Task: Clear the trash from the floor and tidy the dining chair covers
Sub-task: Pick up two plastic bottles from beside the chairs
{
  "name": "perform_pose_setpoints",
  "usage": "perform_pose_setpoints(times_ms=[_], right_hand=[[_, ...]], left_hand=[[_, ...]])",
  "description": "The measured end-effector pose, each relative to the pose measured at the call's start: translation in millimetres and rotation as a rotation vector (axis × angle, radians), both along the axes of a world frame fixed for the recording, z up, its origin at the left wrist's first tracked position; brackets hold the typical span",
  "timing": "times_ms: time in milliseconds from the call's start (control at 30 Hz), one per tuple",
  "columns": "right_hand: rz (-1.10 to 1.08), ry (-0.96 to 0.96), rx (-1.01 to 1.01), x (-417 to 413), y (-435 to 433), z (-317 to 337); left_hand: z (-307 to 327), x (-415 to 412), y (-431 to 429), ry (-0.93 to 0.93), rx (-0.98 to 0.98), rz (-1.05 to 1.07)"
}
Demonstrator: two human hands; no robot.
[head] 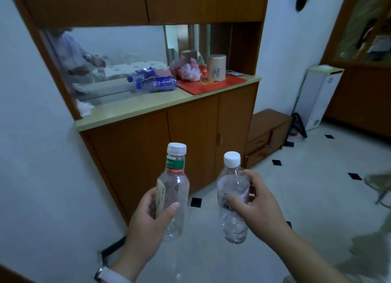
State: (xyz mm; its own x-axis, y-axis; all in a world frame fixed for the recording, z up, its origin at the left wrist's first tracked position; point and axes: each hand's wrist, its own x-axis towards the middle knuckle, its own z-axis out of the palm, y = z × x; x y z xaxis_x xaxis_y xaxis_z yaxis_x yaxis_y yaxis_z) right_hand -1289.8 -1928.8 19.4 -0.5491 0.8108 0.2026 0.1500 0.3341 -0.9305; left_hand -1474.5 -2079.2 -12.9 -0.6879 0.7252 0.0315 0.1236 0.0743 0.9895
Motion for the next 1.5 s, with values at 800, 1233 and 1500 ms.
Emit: perform_pose_setpoints(times_ms=[800, 1233, 1500], right_hand=[[-0.473, -0.020, -0.048, 2.7, 379.5, 11.4], [-0.812, -0.119, -0.009, -28.4, 585.0, 18.9], [-1.010, -0.163, 0.018, -14.0, 671.7, 11.0]], left_hand=[[14.3, -41.1, 484.4, 0.000, 0.036, -0.479], [-10.2, -67.8, 771.9, -0.139, 0.065, -0.790], [-15.3, -39.4, 902.3, -0.141, 0.070, -0.977]])
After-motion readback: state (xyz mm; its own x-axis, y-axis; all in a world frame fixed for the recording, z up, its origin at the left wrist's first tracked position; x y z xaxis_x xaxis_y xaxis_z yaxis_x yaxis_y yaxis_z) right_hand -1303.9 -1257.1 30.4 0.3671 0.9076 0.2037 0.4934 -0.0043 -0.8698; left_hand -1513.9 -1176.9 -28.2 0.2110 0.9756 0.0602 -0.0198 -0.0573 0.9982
